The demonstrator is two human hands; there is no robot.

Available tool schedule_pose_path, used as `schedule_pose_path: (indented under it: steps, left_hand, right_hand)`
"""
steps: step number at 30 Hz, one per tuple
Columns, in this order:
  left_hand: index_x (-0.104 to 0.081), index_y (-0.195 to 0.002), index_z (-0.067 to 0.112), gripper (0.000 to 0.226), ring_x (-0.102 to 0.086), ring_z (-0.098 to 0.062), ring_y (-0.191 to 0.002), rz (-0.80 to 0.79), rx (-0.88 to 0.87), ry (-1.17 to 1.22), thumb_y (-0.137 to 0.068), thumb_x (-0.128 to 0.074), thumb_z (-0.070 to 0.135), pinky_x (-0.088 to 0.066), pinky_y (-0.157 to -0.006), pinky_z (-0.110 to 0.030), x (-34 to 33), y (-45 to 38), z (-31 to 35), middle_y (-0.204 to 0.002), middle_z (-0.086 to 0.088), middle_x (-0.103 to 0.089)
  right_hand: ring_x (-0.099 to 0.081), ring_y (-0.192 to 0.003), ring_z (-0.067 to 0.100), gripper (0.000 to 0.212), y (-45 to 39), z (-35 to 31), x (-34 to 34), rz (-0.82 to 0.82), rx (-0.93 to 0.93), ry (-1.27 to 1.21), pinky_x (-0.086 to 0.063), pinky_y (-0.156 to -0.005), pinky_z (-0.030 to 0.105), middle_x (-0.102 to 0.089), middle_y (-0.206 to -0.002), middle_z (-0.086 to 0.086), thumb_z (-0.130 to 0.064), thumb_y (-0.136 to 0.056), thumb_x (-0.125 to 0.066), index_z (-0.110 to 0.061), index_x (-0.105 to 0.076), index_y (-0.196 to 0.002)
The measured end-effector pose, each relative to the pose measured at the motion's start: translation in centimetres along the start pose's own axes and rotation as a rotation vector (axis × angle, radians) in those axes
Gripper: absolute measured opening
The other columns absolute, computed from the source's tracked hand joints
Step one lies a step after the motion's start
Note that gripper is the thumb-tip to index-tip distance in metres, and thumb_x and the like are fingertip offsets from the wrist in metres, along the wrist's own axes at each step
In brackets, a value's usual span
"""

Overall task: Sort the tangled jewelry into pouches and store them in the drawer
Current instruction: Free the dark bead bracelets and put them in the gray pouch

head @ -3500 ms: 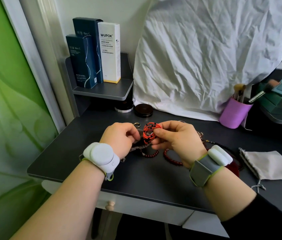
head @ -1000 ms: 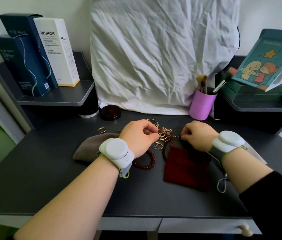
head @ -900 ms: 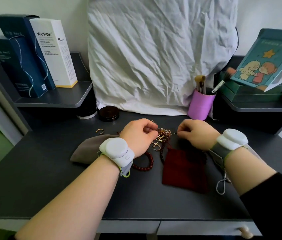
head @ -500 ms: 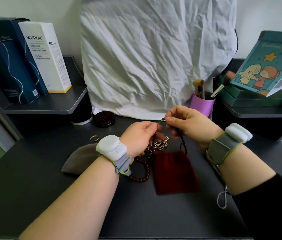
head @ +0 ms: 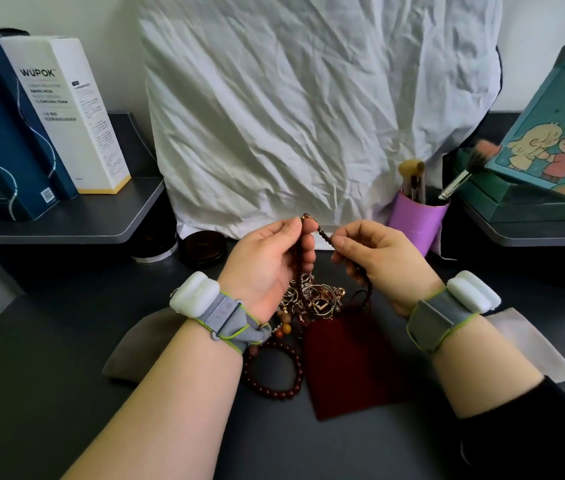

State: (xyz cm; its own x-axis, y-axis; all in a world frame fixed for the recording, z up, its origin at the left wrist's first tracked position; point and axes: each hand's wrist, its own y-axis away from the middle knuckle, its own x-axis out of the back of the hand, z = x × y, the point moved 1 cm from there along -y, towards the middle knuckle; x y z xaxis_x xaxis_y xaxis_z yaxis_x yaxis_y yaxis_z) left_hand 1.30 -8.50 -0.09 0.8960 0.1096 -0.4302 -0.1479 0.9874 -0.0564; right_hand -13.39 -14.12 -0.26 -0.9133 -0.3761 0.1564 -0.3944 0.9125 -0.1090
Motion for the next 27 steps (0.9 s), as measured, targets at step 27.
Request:
schedule_pose_path:
  steps: [27]
  left_hand:
    - [-0.072,-0.091,0.011,0.014,-0.070,-0.019,-0.077,0.271,-0.163,-0.167,-0.090,-0.059,0.007,-0.055,-0.071,-0.026,1.7,-0.6,-2.7,-0.081,-0.007,-0.074]
  right_hand:
    - [-0.064,-0.084,0.000,0.019,1.4,1.3,-1.8,-0.105,0.265,0.468,-0.050,-0.086,0.026,-0.071,-0.088,-0.013,-0.016,-0.079,-0.071,-0.026,-0.074,-0.095]
